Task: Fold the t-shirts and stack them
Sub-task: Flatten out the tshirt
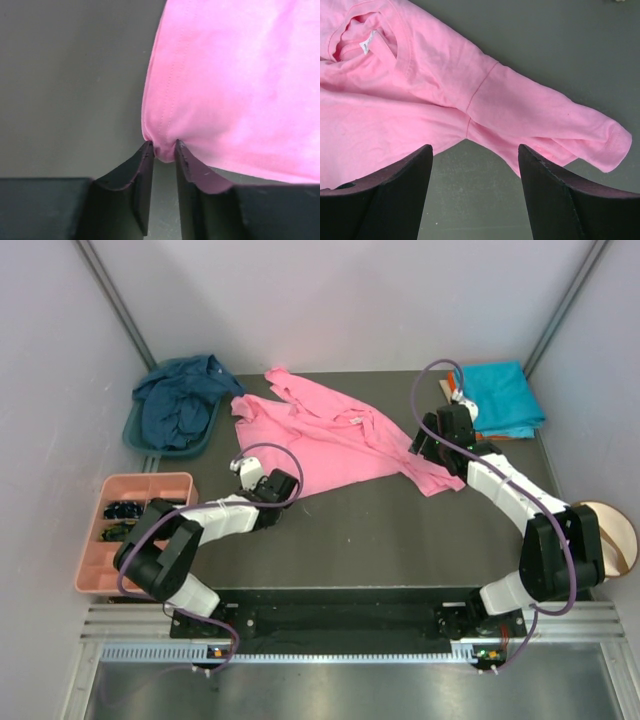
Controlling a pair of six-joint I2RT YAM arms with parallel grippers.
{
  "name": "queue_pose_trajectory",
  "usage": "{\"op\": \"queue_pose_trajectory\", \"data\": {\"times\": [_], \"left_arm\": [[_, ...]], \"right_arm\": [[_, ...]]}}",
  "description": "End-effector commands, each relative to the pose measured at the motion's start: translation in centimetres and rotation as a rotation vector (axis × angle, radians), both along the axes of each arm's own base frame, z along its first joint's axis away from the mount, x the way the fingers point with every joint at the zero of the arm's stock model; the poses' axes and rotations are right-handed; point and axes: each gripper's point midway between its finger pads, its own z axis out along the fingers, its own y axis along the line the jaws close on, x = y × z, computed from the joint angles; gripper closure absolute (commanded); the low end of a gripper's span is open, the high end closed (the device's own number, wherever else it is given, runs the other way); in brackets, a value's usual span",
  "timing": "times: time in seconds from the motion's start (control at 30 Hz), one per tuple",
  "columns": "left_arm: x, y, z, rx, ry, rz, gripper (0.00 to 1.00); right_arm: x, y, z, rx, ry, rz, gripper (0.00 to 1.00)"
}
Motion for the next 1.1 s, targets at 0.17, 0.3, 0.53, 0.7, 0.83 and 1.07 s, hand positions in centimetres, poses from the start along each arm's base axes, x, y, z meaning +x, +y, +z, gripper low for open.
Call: {"op": "queue_pose_trajectory", "data": {"times": [0.17,0.3,0.53,0.7,0.83,1.07], "left_arm": [[0.4,0.6,-0.8,0.031,0.014,0.033,1.0],[0.4,0.9,-0.3,0.05,0.019,0.038,1.0],[-0.2,3.2,4.9,0.079,-0.05,0.079,1.0],[0.5,7.1,9.9,0.048,-0.16,0.159,1.0],[1.1,10.8,11.2,0.069,-0.183,0.227,1.0],[1.1,11.9,10.5,0.059,-0.166,0.233,1.0]], "right_arm": [[0.3,-0.2,1.6,-0.011,-0.057,-0.004,0.3],[0.5,-0.3,1.6,-0.027,-0.065,0.004,0.3],[1.5,-1.0,0.2,-0.145,0.025,0.031,0.27],[1.3,-0.9,-1.7,-0.168,0.084,0.063,0.25],[1.2,1.5,-3.0,-0.11,0.102,0.184,0.25],[0.7,7.6,-3.0,-0.105,0.077,0.446,0.25]]}}
